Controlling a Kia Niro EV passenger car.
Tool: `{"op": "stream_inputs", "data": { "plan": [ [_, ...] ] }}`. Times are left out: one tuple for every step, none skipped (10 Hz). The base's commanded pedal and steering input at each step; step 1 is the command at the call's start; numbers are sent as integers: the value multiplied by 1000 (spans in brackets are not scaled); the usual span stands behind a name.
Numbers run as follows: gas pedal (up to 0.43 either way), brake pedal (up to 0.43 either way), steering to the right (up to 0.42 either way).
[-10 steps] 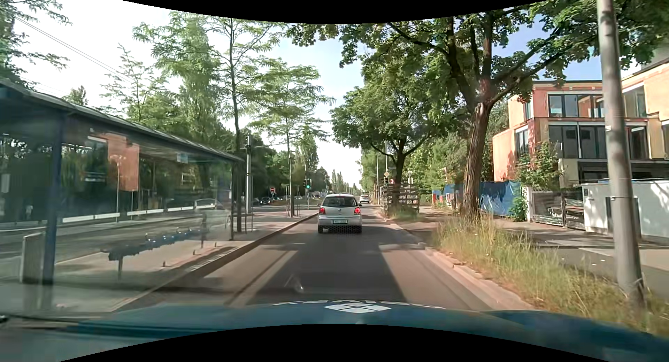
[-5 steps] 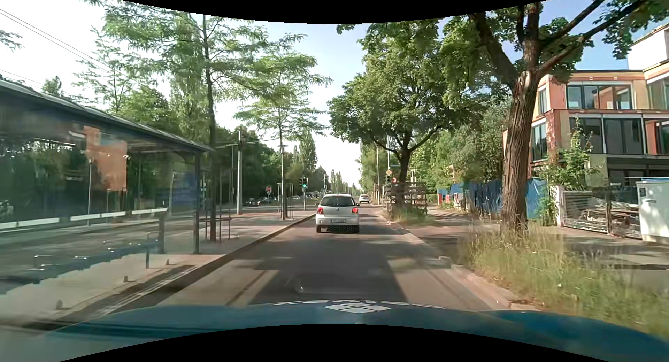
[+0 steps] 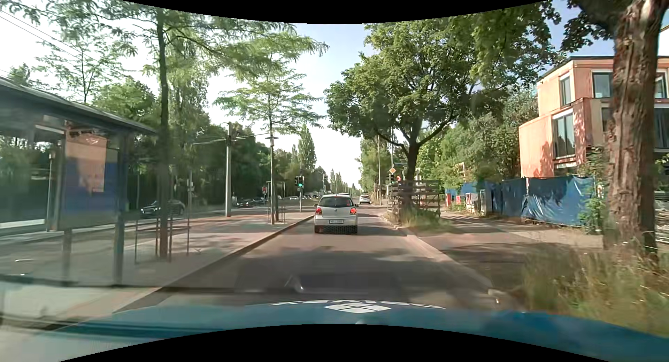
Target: Follow the waypoints while adhering to traffic rules and regulations
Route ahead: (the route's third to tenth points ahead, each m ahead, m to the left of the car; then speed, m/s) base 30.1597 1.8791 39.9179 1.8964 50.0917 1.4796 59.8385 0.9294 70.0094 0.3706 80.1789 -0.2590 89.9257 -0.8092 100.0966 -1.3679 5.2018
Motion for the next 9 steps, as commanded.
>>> {"op": "stream_inputs", "data": {
  "plan": [
    [177, 0, -6],
    [150, 0, -6],
    [8, 0, -6],
    [0, 0, -5],
    [0, 0, -3],
    [0, 0, -3],
    [0, 0, -3],
    [0, 0, -2],
    [0, 0, -2]
  ]
}}
